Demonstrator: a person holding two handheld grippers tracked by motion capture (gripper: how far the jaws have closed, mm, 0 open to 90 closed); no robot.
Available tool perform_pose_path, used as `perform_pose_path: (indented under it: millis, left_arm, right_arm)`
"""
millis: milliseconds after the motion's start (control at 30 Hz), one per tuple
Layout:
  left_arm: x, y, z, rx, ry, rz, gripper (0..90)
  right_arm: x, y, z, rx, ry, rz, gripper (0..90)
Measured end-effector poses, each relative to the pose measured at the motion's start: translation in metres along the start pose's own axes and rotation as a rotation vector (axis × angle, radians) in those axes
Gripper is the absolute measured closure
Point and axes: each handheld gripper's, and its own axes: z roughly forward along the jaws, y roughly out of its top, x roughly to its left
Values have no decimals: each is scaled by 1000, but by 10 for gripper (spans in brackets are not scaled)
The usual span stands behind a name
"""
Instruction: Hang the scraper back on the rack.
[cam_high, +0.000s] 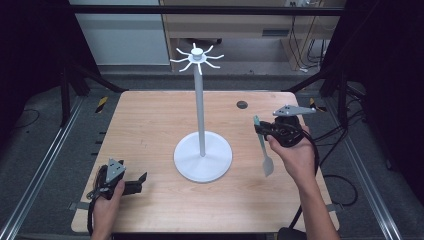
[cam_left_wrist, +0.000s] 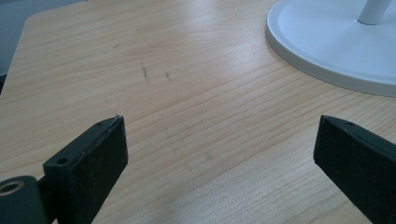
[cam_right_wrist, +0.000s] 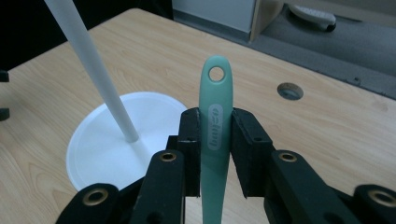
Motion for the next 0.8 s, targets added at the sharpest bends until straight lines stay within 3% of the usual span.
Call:
perform_pose_path:
  millis: [467,800]
  left_arm:
    - [1,-1,-1,-2,3,-8,26]
    - [7,-3,-6,-16,17,-34,26]
  right_arm:
    - [8,22,-15,-139,-1,-5,743]
    - [15,38,-16,-180,24,-9,744]
